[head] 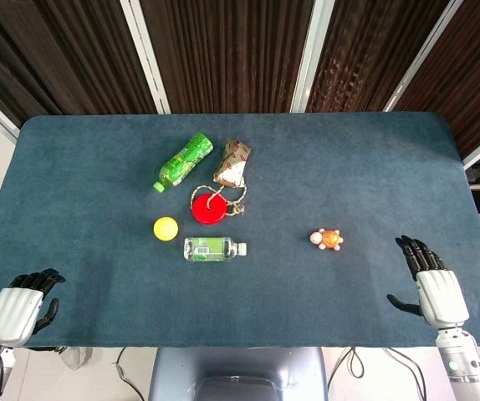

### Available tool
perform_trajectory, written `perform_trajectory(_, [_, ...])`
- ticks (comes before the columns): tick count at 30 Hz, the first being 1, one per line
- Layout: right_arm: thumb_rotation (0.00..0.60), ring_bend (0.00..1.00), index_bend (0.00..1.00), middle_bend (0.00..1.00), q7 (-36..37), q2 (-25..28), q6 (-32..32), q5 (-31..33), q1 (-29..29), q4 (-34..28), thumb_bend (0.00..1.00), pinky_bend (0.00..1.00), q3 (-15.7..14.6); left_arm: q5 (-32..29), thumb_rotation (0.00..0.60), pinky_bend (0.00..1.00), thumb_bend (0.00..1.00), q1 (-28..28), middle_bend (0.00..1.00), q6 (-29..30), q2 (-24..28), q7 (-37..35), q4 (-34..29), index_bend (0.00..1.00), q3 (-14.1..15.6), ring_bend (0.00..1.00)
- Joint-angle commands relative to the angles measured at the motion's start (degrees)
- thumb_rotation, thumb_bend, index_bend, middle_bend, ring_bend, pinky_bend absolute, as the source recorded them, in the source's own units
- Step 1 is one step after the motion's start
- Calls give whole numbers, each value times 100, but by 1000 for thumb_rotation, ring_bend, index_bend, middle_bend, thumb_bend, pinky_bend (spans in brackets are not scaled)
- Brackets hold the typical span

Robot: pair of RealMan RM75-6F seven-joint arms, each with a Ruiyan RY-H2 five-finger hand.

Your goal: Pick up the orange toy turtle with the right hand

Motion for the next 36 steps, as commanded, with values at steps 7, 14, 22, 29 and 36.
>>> perform_trajectory(7, [600,129,157,166,-39,-129,45,-67,28,118,111,323,38,-96,600,359,486,30,270,28,20,-239,45,346,-60,316])
perform_trajectory(14, [600,481,234,186,54,-398,305,-235,90,303,111,578,191,23,600,359,486,29,271,106,50,-420,69,346,-56,316])
perform_trajectory(22, [600,912,397,319,-704,-627,139,137,406,206,111,974,676,316,600,360,486,-33,271,-10,113,-412,108,346,118,316])
perform_trajectory(29, [600,989,442,354,-1322,-921,-669,1117,875,200,119,1000,1111,251,600,360,487,-4,270,41,126,-608,82,347,86,317])
perform_trajectory(36, [600,992,455,366,-1395,-1388,-1392,1740,1346,673,147,1000,1267,279,600,361,487,-12,271,29,163,-649,86,346,100,317])
